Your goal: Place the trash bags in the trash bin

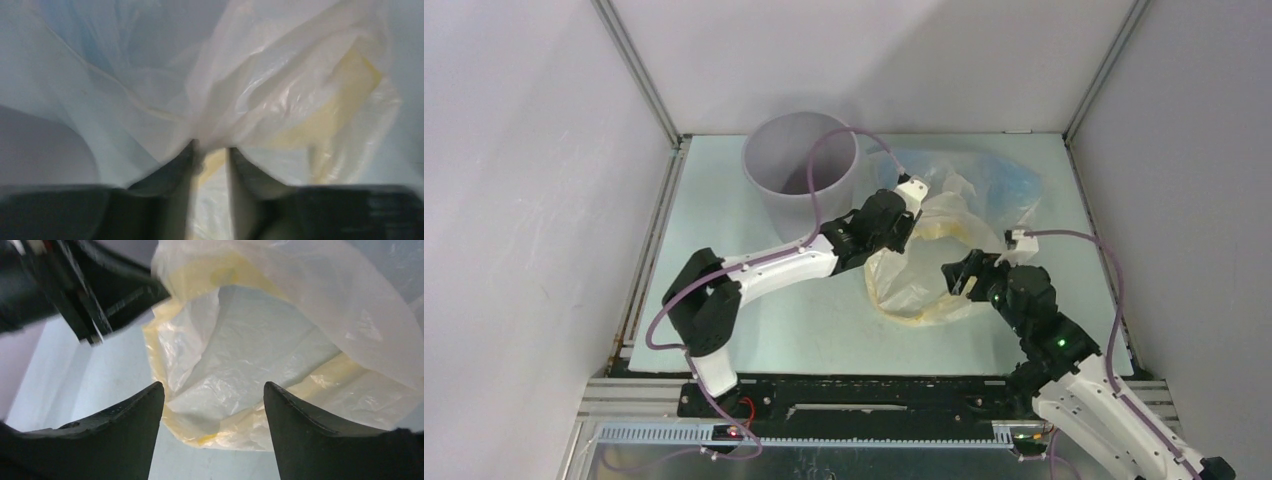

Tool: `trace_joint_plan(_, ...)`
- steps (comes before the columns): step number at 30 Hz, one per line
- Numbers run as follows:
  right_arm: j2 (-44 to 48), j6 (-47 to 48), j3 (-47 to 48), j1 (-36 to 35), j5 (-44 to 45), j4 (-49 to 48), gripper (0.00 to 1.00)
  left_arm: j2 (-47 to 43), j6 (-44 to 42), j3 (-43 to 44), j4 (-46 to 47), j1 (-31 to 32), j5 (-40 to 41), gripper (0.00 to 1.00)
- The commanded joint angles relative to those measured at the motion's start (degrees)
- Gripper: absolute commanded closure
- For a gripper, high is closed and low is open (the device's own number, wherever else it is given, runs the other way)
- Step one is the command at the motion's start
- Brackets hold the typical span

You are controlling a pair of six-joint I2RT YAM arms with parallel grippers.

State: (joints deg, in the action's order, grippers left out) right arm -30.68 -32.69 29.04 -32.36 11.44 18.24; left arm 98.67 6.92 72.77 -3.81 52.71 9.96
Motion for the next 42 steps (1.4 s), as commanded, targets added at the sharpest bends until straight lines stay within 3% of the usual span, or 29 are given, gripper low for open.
trace_joint_plan(1, 2.42, 5.47, -6.43, 0.10, -6.00, -10.51, 0.28, 2.71, -2.17, 7.59, -4.77, 0.22, 6.09, 0.86)
trace_joint_plan(2, 2.77, 6.11, -8.34, -0.01, -7.14, -13.30, 0.30, 2.90, -2.11, 8.57, -5.92, 0.20, 6.06, 0.96)
trace_joint_plan(3, 2.74, 6.37, -10.04, -0.04, -8.52, -16.41, 0.31, 2.82, -1.98, 9.25, -6.64, 0.20, 5.77, 0.99)
trace_joint_plan(6, -0.23, 5.61, -13.20, -1.04, -10.43, -25.84, 0.34, 1.21, -0.87, 10.10, -7.98, 0.29, 4.18, 1.00)
trace_joint_plan(9, -5.18, 5.94, -13.80, -5.80, -1.49, -31.81, 0.40, -0.19, 0.95, 11.24, -10.36, 0.31, 2.42, 1.00)
trace_joint_plan(13, -13.17, 9.52, -15.70, -12.60, 12.03, -45.77, 0.74, -1.53, 4.03, 12.83, -13.41, 0.45, -0.50, 1.00)
trace_joint_plan(17, -22.96, 11.72, -14.89, -14.27, 19.71, -55.43, 0.98, -2.49, 6.84, 13.90, -15.07, 0.73, -4.19, 1.00)
trace_joint_plan(24, -34.62, 13.80, -13.46, -11.86, 17.63, -62.88, 1.00, -4.35, 9.37, 17.80, -19.91, 1.90, -7.11, 1.00)
trace_joint_plan(36, -43.30, 14.90, -13.43, -11.92, 15.71, -69.95, 1.00, -10.14, 11.43, 20.90, -24.08, 4.07, -8.33, 1.00)
trace_joint_plan(39, -44.58, 16.93, -13.20, -13.96, 16.79, -70.51, 1.00, -10.83, 11.54, 22.25, -25.41, 4.78, -8.38, 1.00)
trace_joint_plan(42, -45.85, 21.01, -13.35, -19.22, 23.51, -72.72, 1.00, -10.47, 11.63, 23.65, -26.48, 4.99, -7.79, 1.00)
